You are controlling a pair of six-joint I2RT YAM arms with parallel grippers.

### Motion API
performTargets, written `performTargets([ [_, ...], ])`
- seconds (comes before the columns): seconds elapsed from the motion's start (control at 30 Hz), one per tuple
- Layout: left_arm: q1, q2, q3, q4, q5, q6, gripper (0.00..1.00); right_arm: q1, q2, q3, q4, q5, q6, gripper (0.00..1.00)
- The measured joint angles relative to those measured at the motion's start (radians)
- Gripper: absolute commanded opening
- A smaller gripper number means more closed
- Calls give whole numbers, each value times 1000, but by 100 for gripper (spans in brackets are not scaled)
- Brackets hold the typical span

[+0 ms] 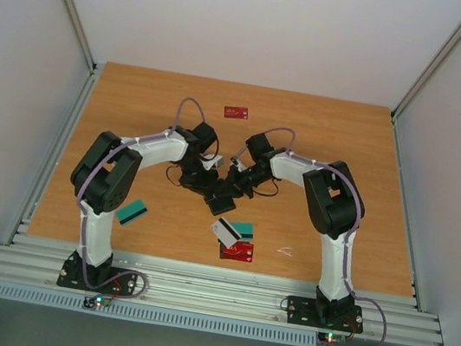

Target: Put the credit cards into the card holder

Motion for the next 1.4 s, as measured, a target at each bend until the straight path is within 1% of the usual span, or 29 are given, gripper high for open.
performTargets([
  [0.23, -9, 0, 1, -2, -16, -26, 0, 3, -24, -65, 99, -8, 8, 1],
  [0.4, -28, 0, 11, -18, -61, -42, 0, 19, -40, -66, 103, 34, 6, 1],
  [0.7, -81, -32, -17, 2, -181, -90, 0, 86, -78, -16, 9, 233, -79, 1],
  [0.8, -86, -52, -47, 25, -195, -114, 0, 97, -82, -11, -11, 266, -101, 1],
  [1.03, -93, -82, -81, 43, -230, -153, 0, 112, -86, 5, -37, 309, -117, 1],
  [1.27, -101, -100, -78, 21, -270, -163, 2, 121, -92, 32, -80, 335, -122, 1],
  [1.4, -100, -114, -60, 0, -285, -162, 6, 121, -117, 39, -155, 330, -119, 1],
])
